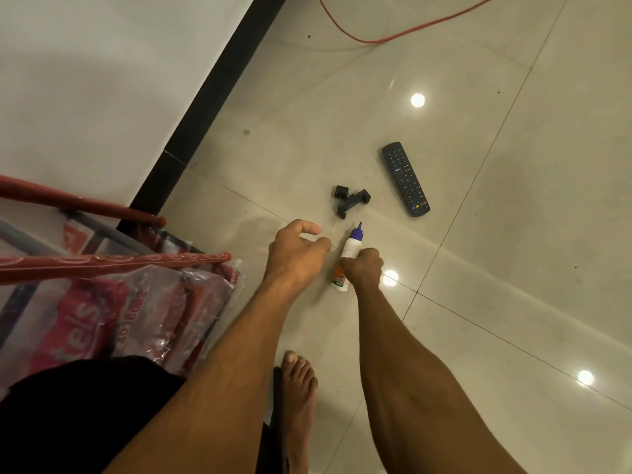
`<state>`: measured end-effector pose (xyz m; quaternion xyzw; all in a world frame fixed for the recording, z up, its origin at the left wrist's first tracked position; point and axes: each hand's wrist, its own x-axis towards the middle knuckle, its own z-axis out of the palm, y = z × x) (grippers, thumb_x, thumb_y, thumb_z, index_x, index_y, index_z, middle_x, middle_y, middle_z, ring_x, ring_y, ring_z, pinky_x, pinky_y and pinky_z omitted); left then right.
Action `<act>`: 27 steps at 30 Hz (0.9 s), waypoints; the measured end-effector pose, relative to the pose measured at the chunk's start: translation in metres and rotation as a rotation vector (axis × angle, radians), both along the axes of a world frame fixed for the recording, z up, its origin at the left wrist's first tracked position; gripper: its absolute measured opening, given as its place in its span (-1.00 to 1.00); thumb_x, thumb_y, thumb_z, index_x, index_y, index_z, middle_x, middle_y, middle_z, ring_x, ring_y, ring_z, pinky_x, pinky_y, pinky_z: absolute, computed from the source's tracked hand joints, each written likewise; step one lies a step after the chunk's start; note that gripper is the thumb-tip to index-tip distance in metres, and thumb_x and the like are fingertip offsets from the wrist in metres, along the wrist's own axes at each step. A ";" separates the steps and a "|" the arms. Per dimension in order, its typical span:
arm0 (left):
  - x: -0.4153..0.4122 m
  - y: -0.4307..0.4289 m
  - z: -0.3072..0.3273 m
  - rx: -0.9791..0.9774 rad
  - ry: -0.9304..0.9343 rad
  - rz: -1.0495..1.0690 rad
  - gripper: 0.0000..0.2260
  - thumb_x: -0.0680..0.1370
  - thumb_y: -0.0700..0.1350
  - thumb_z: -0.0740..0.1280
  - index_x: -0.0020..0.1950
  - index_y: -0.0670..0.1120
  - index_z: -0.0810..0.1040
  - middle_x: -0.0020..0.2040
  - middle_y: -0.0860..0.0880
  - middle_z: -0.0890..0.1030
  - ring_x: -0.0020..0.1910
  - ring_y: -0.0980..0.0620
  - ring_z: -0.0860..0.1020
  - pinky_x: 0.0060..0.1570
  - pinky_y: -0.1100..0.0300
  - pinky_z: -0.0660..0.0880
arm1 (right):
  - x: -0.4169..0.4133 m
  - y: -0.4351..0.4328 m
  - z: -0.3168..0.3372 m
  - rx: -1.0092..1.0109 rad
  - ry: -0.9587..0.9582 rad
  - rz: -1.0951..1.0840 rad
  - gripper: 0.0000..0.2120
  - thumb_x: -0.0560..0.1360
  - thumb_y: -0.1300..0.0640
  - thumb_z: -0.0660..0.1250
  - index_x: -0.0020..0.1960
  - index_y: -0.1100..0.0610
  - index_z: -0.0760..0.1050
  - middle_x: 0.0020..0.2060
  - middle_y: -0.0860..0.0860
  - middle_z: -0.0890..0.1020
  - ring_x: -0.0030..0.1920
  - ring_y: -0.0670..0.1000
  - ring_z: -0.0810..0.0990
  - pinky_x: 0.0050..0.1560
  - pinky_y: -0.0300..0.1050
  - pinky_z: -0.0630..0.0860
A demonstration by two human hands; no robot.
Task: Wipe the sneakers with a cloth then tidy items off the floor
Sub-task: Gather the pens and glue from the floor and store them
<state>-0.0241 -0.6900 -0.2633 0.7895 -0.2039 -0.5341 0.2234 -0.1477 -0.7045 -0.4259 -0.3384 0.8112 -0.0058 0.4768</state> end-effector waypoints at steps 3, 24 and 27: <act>0.006 -0.001 -0.002 0.023 -0.026 0.023 -0.78 0.51 -0.17 0.33 0.14 -0.03 0.53 0.02 -0.06 0.60 -0.06 0.00 0.60 -0.17 0.13 0.56 | -0.007 -0.013 0.016 -0.051 -0.192 -0.168 -0.68 0.34 0.19 0.56 0.03 0.21 0.55 -0.06 0.12 0.64 -0.11 0.11 0.66 -0.06 0.02 0.64; 0.014 -0.004 -0.006 -0.056 -0.100 0.183 -0.70 0.49 0.03 0.44 0.08 -0.13 0.53 -0.07 -0.04 0.57 -0.12 -0.01 0.56 -0.14 0.13 0.50 | -0.002 -0.074 0.070 -0.212 -0.412 0.097 -0.77 0.38 0.38 0.46 0.03 0.26 0.63 -0.12 0.14 0.69 -0.08 0.12 0.69 -0.06 0.02 0.62; 0.013 -0.004 -0.006 -0.046 -0.078 0.167 -0.69 0.50 0.03 0.43 0.11 -0.13 0.51 -0.05 -0.05 0.57 -0.17 0.05 0.54 -0.30 0.23 0.44 | -0.001 -0.088 0.044 -0.320 -0.023 0.318 -0.69 0.38 0.36 0.39 0.05 0.06 0.64 0.03 0.05 0.67 0.02 0.10 0.63 -0.06 -0.13 0.52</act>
